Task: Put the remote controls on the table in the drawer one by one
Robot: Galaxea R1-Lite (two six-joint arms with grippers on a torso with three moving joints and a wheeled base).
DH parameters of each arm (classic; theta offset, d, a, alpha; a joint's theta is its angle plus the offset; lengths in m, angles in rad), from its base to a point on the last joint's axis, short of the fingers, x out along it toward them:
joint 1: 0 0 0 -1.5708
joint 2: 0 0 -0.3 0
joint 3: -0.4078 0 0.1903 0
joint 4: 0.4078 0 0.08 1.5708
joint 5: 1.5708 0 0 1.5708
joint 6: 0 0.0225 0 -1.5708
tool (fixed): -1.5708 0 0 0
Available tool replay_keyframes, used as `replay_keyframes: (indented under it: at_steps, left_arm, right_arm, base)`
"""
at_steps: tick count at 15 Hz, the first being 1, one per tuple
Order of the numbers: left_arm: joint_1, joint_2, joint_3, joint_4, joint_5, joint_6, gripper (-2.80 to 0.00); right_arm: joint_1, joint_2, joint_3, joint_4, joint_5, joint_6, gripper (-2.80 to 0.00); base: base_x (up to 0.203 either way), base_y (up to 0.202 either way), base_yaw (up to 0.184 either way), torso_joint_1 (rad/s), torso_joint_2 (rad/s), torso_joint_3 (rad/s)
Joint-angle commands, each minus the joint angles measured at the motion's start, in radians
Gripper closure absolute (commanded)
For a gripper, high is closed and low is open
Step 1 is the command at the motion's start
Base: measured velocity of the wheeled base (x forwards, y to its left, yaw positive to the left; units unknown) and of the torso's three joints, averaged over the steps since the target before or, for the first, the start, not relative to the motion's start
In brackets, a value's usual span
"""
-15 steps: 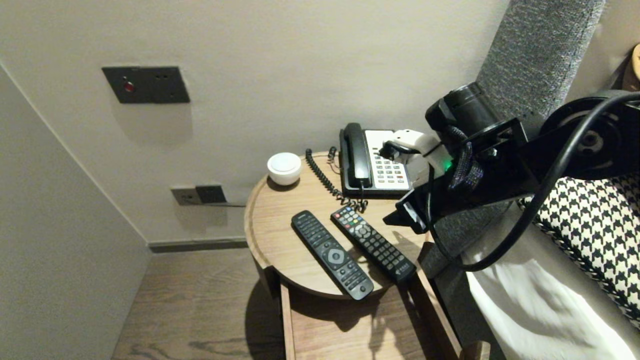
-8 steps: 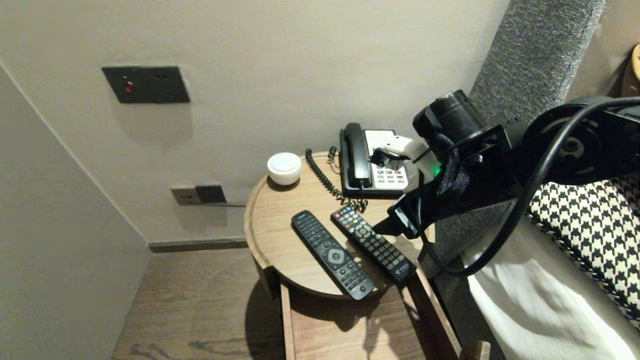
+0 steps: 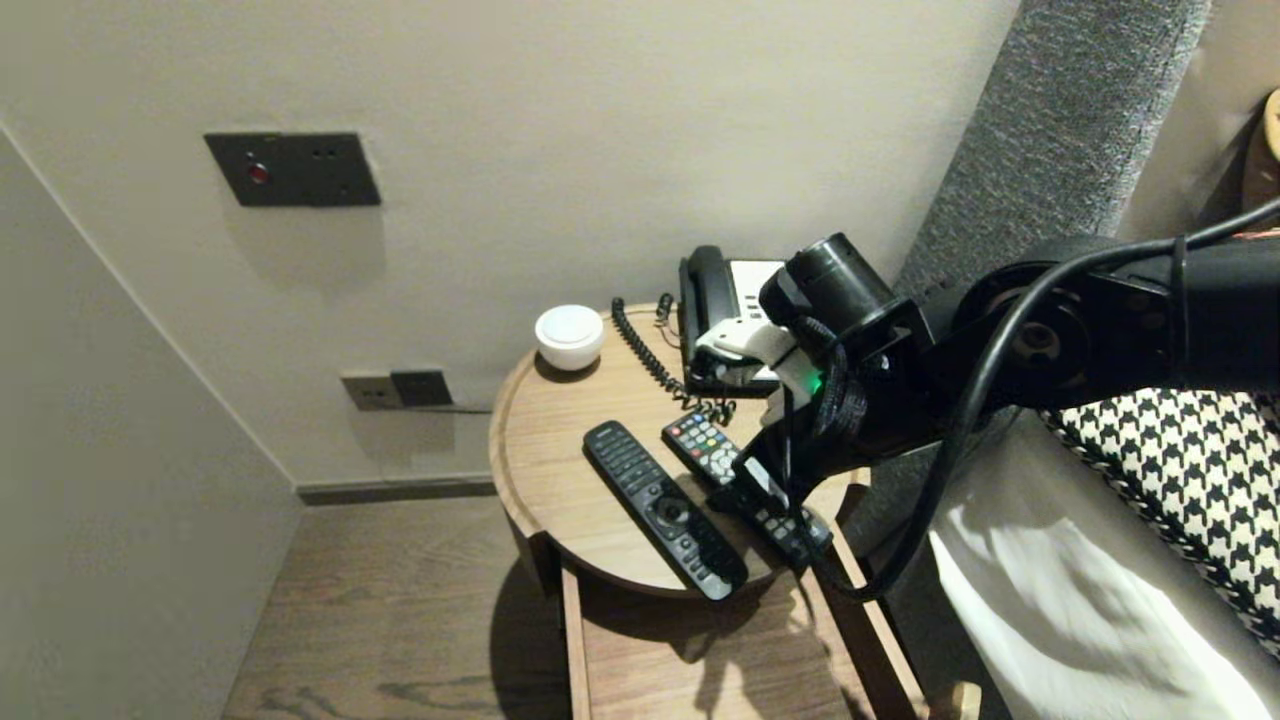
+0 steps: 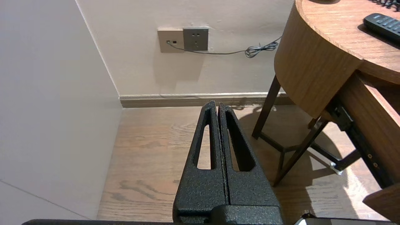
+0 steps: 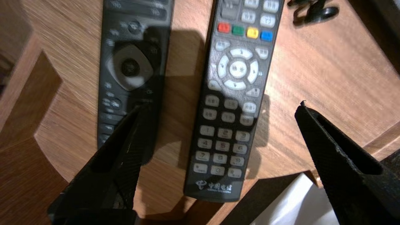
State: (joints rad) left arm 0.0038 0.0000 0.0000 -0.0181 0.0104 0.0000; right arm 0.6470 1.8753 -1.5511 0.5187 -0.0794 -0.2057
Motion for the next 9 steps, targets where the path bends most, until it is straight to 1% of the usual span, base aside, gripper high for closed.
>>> replay_keyframes:
  at_steps: [1, 4, 6, 9]
  left_arm:
    - [0.001, 0.0, 0.0, 0.0, 0.0, 0.0, 0.0]
    - [0.001, 0.0, 0.0, 0.0, 0.0, 0.0, 0.0]
    - [0.001, 0.0, 0.0, 0.0, 0.0, 0.0, 0.0]
    - [0.001, 0.0, 0.0, 0.0, 0.0, 0.0, 0.0]
  right_arm:
    - [-0.012, 0.008, 0.0, 0.003, 0.0, -0.001, -2.8]
    - [-0.012, 0.008, 0.0, 0.003, 0.0, -0.001, -2.8]
    - [-0.036, 0.031, -0.013, 0.001, 0.004, -0.001, -2.8]
    - [-0.04, 0.039, -0.015, 0.001, 0.004, -0.001, -2.8]
  base:
    - [0.0, 0.0, 0.0, 0.0, 0.0, 0.0]
    - [0.0, 0.0, 0.0, 0.0, 0.0, 0.0]
    - [0.0, 0.0, 0.0, 0.0, 0.0, 0.0]
    - [0.0, 0.0, 0.0, 0.0, 0.0, 0.0]
